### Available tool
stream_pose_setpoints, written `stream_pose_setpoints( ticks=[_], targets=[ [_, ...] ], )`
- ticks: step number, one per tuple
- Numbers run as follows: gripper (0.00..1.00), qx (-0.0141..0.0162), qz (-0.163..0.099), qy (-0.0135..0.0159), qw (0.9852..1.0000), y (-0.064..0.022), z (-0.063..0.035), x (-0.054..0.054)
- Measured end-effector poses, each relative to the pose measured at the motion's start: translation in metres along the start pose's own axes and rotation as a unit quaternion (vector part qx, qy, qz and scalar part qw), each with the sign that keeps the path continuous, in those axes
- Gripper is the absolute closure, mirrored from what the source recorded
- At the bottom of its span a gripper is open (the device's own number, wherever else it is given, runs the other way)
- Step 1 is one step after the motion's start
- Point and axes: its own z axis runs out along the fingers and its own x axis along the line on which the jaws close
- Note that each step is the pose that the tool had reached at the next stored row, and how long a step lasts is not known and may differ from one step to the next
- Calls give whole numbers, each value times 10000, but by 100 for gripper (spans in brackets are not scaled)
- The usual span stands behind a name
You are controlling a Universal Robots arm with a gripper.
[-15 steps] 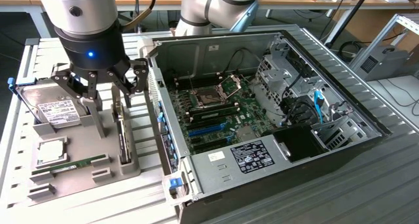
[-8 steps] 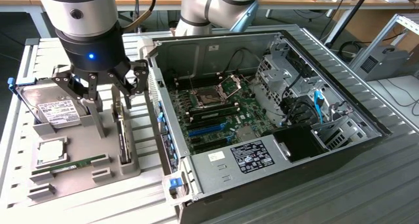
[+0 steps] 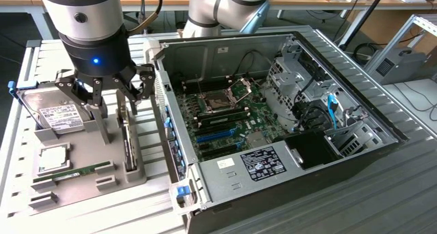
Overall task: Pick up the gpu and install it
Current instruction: 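Pick up the gpu and move the gpu toward the slot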
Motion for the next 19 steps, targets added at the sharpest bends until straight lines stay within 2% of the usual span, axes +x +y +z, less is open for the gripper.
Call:
stream_pose_setpoints(
  ticks=[6, 9, 19],
  targets=[
    [44, 0, 0, 0, 10000, -3, 55, 1],
    [44, 0, 0, 3, 10000, -6, 134, 3],
    [44, 2, 1, 18, 10000, -14, 294, 7]
  ],
)
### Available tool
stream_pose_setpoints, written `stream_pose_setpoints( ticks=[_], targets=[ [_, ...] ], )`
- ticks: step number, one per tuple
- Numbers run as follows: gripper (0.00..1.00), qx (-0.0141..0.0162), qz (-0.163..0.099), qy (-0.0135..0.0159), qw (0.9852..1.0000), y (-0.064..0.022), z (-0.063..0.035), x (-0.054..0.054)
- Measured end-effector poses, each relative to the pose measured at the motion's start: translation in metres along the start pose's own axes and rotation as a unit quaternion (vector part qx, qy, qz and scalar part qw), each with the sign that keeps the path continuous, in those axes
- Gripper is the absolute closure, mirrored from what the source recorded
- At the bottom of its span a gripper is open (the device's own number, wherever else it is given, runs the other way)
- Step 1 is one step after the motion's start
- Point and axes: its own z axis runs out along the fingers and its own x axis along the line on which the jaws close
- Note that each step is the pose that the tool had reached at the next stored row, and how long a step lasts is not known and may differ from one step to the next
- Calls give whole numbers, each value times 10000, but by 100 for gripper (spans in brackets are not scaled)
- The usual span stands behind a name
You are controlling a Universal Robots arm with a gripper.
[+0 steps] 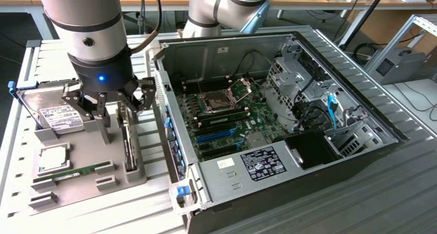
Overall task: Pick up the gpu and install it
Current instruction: 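Pick up the gpu and move the gpu toward the slot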
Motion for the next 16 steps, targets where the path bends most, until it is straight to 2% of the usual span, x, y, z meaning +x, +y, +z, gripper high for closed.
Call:
stream_pose_setpoints(
  ticks=[16],
  targets=[
    [44, 1, 1, 18, 10000, -10, 218, 4]
  ],
)
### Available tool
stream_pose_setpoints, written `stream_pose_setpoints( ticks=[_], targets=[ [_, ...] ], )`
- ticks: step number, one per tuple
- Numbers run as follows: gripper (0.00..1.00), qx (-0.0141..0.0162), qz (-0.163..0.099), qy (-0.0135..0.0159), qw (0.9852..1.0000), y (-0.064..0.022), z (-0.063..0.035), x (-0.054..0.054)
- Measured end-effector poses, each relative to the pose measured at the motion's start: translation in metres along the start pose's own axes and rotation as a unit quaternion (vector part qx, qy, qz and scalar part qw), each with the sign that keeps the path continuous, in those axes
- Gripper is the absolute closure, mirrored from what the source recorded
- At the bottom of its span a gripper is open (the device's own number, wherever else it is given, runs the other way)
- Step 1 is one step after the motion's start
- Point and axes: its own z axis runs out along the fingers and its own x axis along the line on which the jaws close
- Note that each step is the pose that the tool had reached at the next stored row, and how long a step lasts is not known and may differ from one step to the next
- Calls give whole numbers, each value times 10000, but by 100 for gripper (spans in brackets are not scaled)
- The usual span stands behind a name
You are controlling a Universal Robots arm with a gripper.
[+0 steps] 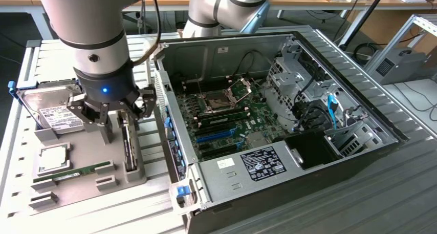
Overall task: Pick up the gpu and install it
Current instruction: 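Pick up the gpu and move the gpu toward the slot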
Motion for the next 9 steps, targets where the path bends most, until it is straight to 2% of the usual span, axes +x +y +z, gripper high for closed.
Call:
stream_pose_setpoints(
  ticks=[9],
  targets=[
    [44, 1, 0, 14, 10000, -6, 136, 2]
  ],
)
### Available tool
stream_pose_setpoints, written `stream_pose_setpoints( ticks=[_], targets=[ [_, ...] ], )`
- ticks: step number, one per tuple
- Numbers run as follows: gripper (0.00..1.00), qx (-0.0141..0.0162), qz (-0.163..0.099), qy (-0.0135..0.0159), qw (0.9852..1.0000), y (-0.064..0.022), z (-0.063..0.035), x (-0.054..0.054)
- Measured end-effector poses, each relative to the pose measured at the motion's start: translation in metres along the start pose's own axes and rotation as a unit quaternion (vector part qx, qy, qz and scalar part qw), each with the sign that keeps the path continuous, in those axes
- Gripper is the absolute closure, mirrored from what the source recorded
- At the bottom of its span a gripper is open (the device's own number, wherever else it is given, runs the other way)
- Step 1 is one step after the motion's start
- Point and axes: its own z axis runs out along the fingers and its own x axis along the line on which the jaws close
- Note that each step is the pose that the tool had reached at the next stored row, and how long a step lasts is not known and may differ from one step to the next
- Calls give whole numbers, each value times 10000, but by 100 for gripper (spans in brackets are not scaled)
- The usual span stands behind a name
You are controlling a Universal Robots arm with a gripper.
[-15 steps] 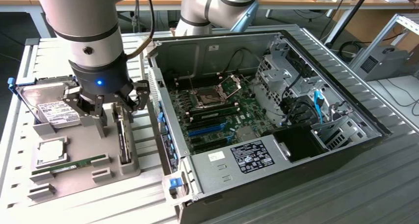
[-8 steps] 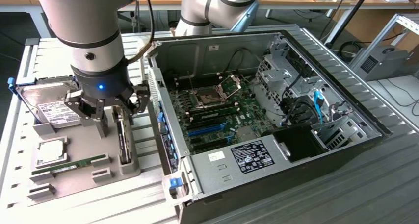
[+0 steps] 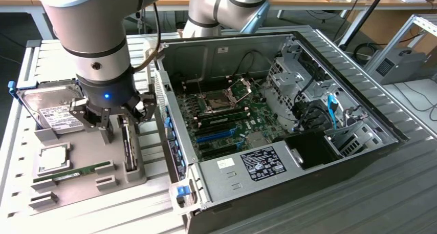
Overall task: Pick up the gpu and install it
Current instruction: 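Pick up the gpu and move the gpu toward the slot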
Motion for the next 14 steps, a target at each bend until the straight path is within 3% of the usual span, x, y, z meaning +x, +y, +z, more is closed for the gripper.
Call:
stream_pose_setpoints(
  ticks=[8, 14],
  targets=[
    [44, 1, 1, 10, 10000, -4, 96, 1],
    [44, 1, 0, 11, 10000, -21, 104, -1]
  ],
)
